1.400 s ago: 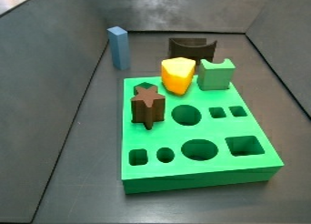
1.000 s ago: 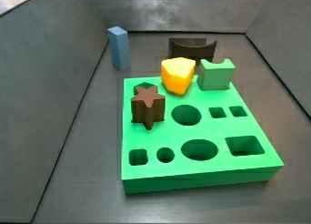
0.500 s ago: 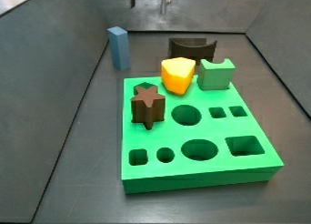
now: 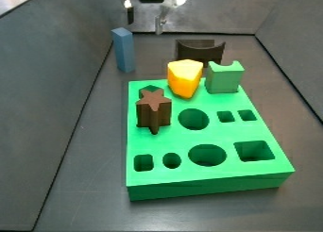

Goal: Pick up the rectangle object. Move up. Move to above the board. Insert the rectangle object.
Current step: Pick up the rectangle object.

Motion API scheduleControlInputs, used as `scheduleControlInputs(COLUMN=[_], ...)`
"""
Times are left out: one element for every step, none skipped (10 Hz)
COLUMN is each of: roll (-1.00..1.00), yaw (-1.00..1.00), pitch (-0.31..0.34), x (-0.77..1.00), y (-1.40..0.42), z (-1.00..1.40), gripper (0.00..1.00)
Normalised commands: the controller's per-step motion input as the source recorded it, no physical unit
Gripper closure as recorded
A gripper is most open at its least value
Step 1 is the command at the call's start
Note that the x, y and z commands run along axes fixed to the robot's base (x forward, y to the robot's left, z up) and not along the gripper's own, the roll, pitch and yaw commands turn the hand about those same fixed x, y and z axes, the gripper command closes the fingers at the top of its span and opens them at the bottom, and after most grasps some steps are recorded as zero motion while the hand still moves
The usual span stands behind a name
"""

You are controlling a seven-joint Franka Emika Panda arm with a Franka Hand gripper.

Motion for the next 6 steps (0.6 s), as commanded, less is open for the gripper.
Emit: scheduleControlInputs(roll=[0.15, 0.16, 0.15, 0.08, 0.03, 0.02], yaw=[-0.39, -0.4, -0.41, -0.49, -0.53, -0.53], pitch=[0.077, 0.077, 0.074, 0.049, 0.011, 0.0], x=[-0.33, -0.45, -0.45, -0.42, -0.33, -0.29], y=[0.0, 0.03, 0.01, 0.0, 0.0, 0.0], z=[-0.11, -0.13, -0.16, -0.11, -0.1, -0.15], gripper=[0.0, 0.0, 0.0, 0.0, 0.0, 0.0])
